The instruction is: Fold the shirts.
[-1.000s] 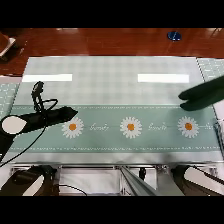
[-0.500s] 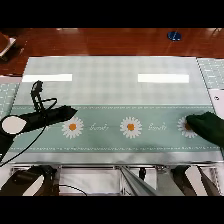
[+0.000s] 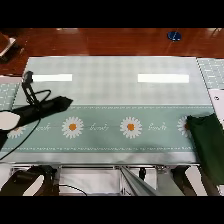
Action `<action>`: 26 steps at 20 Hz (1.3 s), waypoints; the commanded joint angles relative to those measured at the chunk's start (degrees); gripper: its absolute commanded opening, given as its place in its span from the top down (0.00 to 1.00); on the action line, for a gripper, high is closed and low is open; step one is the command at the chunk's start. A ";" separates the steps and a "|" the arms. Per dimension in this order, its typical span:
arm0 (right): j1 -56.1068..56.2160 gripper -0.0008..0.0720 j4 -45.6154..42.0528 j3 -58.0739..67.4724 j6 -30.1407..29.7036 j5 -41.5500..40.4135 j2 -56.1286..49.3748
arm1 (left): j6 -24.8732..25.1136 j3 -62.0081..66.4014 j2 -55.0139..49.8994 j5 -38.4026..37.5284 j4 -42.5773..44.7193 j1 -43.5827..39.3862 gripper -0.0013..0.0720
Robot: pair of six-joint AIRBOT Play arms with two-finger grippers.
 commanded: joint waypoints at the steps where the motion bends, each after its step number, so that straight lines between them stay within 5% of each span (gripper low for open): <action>1: 6.56 0.91 18.40 11.61 -0.15 -8.07 -7.72 | 1.99 11.37 -2.54 1.22 0.07 3.98 0.96; 3: 16.79 0.95 34.01 15.17 -3.17 -18.03 -12.37 | 2.23 22.36 -7.41 -0.48 0.04 4.26 0.96; 5: 30.56 0.95 37.48 15.67 -8.35 -28.00 -15.63 | 4.42 32.24 -12.92 -5.25 0.09 2.23 0.96; 7: 44.81 0.95 27.47 15.47 -9.77 -34.47 -19.34 | 6.56 36.41 -16.96 -8.46 3.78 -1.77 0.96; 10: 57.33 0.95 9.35 15.39 -5.07 -36.65 -27.74 | -1.09 33.64 -22.34 -8.11 17.62 -6.62 0.96; 13: 59.69 0.95 5.40 15.39 -3.10 -33.99 -33.88 | -2.19 33.57 -27.47 -12.39 23.98 -6.78 0.96; 26: 59.69 0.95 5.88 15.39 -3.21 -28.87 -34.80 | -2.16 33.57 -28.00 -11.39 23.93 -6.78 0.96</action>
